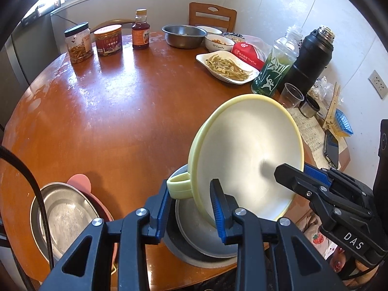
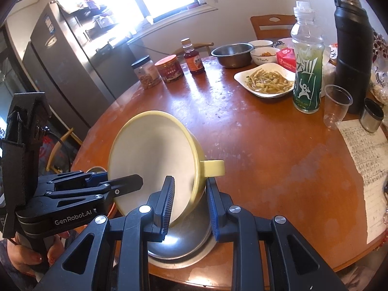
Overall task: Organize plates and bowls
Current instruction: 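Lift the cream handled bowl with both tools over the nested steel bowls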
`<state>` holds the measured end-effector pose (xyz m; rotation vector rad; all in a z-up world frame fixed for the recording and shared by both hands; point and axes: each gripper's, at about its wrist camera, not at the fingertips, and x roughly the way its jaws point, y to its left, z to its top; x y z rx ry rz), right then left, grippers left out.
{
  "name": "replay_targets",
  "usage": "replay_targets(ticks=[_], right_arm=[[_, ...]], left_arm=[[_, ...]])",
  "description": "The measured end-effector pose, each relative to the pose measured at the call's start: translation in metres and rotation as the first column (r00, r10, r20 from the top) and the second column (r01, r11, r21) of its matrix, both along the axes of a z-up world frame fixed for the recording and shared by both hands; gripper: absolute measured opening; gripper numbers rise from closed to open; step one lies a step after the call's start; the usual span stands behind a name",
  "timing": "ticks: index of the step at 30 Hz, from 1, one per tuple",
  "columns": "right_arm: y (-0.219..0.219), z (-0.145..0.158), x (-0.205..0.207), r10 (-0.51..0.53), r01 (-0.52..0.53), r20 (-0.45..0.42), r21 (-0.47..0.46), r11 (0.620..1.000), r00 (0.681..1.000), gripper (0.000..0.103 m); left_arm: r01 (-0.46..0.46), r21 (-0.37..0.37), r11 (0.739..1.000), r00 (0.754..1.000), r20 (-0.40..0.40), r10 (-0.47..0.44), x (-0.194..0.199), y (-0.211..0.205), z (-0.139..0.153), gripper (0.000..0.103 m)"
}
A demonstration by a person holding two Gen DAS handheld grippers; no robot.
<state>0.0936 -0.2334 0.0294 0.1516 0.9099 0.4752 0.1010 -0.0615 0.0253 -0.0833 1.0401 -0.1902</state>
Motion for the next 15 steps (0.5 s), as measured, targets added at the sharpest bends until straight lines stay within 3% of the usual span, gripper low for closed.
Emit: replay_targets(ticks=[15], right_arm=[[0.002, -0.002, -0.012, 0.049, -0.049, -0.012, -0.035, 0.998, 0.999, 0.028]], left_arm=[[0.016, -0.010, 1.000, 0.999, -0.040, -0.016, -0.017, 0.001, -0.012, 0.033]])
